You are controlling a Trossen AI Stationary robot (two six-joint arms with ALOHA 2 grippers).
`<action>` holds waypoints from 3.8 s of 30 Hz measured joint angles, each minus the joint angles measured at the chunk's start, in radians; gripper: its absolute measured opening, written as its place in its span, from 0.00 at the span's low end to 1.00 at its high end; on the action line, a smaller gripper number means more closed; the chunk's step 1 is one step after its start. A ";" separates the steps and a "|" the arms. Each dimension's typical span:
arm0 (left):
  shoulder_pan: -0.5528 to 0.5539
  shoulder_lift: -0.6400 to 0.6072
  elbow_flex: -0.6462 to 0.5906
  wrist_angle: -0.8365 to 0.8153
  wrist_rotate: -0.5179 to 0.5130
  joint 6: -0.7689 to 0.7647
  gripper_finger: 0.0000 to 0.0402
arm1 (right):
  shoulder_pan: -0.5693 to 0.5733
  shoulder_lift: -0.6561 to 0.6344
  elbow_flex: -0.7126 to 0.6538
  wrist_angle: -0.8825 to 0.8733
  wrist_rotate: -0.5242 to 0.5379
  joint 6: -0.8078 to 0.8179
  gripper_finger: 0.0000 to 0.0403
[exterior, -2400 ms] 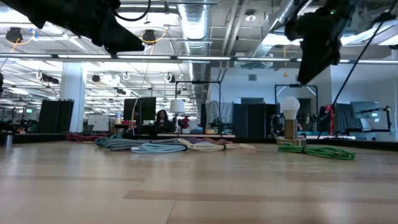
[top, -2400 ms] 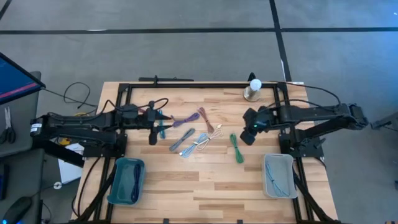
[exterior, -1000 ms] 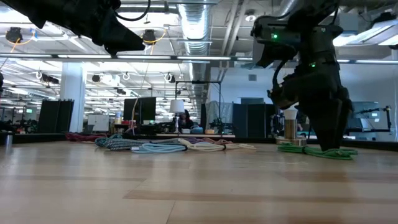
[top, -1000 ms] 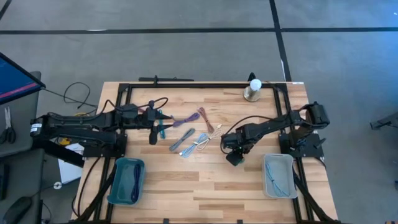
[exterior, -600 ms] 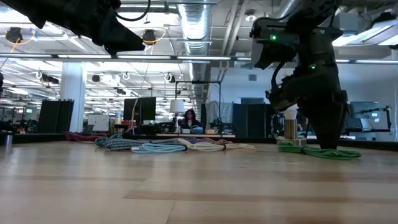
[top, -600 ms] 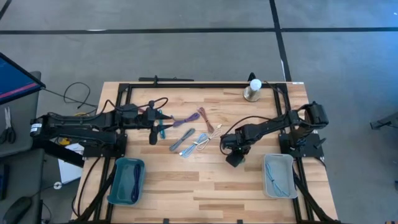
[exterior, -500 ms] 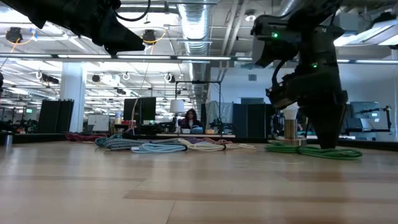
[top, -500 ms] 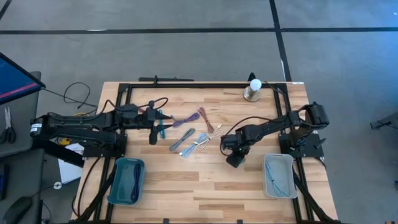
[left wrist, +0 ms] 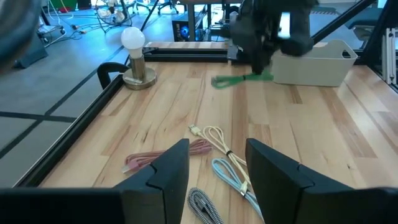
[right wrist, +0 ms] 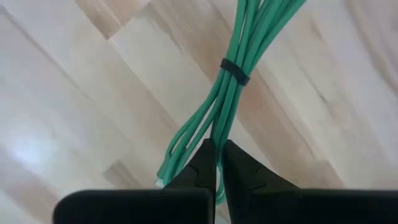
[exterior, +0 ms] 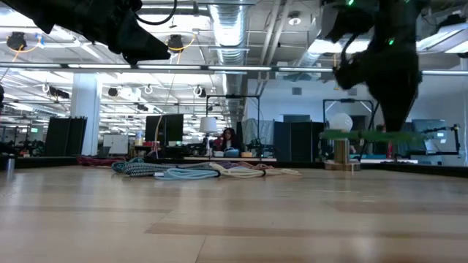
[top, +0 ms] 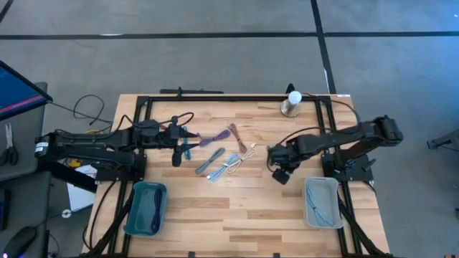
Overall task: Pick & Place USB Port
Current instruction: Put the green USB cable into the gray bin, then put the pink patterned USB cable into the blue bin
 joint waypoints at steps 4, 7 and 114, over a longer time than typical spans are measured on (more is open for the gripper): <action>0.000 0.000 0.000 0.000 0.000 0.000 0.39 | 0.013 -0.128 0.000 -0.056 -0.016 0.010 0.00; 0.000 0.000 0.000 0.001 0.000 -0.008 0.39 | 0.027 -0.224 0.018 -0.122 -0.042 0.015 0.00; 0.000 0.000 0.000 0.048 0.000 -0.030 0.39 | 0.615 0.021 0.111 -0.272 -0.172 0.478 0.28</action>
